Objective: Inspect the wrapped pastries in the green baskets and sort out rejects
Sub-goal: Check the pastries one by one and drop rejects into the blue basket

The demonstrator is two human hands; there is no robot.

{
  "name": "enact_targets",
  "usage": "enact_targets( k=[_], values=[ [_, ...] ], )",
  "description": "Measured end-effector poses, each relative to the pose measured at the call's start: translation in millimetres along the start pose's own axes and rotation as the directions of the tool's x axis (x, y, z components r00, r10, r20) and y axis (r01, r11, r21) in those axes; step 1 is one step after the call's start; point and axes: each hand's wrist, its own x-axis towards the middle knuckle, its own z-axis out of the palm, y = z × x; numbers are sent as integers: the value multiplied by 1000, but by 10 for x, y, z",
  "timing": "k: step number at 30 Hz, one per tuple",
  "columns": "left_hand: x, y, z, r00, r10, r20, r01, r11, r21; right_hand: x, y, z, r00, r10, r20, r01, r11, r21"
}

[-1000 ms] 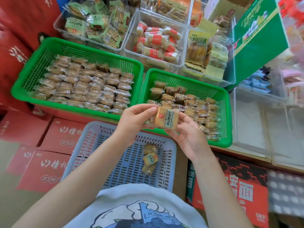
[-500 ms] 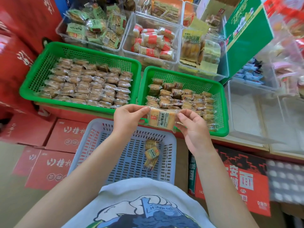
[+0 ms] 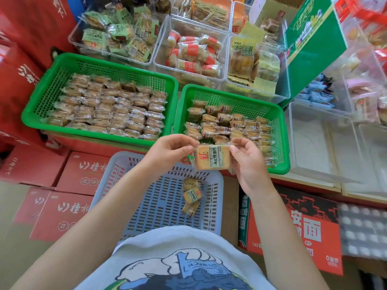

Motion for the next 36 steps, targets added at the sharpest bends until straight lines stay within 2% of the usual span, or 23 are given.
enact_targets(
  k=[4, 6, 9, 11, 14, 18, 21, 24, 28, 33, 36],
  values=[
    [48, 1, 0, 999, -12, -46, 12, 1000, 9, 11, -80, -66, 987, 6, 160, 5, 998, -68],
    [83, -15, -1, 998, -29, -61, 27, 999, -42, 23, -102, -80, 983, -6, 186, 24, 995, -95],
    [129, -21, 4, 995, -95, -37, 84, 969, -234, 71, -98, -60, 988, -10, 156, 23, 996, -82],
    [153, -21, 7, 989, -140, 43, 146, 924, -352, 124, -84, -40, 994, 0, 112, 7, 998, -63],
    [174, -40, 10, 975, -168, 146, 212, 902, -375, 202, -79, -11, 999, -4, 36, 5, 1000, -20],
    [214, -83, 20, 965, -193, 179, 251, 884, -395, 301, -61, 20, 999, -9, -39, 11, 999, 50],
    [275, -109, 12, 969, -214, 125, 246, 887, -390, 375, -11, 41, 997, 14, -69, -8, 995, 95],
    [368, -159, -27, 971, -236, 22, 226, 896, -383, 434, 17, 63, 996, 85, -36, -76, 976, 203],
    [510, -229, -92, 963, -259, -80, 227, 932, -283, 522, 66, 122, 981, 192, 24, -193, 968, 159],
    [705, -255, -185, 969, -228, -97, 214, 967, -139, 767, 71, 109, 974, 223, -48, -218, 972, 86],
    [845, -261, -219, 980, -178, -85, 173, 982, -71, 898, 40, 157, 964, 265, 20, -266, 959, 103]
  ],
)
